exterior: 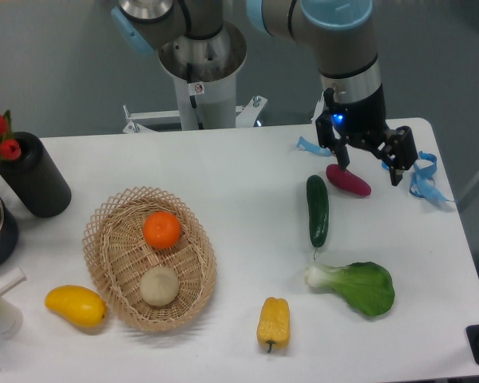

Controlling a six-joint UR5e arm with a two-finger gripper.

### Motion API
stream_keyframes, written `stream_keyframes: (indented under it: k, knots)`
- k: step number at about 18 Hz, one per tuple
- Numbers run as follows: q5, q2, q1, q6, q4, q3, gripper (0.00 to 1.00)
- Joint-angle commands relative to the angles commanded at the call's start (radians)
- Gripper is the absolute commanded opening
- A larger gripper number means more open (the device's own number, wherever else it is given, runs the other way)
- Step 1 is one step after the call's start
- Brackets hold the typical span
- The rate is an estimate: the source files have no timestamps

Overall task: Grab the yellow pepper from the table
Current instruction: 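Move the open gripper from the cucumber toward the yellow bell pepper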

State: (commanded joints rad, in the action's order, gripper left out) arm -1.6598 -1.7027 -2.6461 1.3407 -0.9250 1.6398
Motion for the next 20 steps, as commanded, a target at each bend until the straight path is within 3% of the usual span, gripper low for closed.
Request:
stream_keyframes:
  k: [10,15,18,20]
  knots:
    - [0.029,-0.014,0.005,-0.058,0.031,0.008,1.00]
    - [0.110,-0.070,0.012,-0.184,0.038,0.003,1.00]
    - [0.114,-0.138,0.069,-0.348,0.072,-0.032,1.00]
    - [0.130,-0.170,0.083,-0.382,0.078,-0.041,1.00]
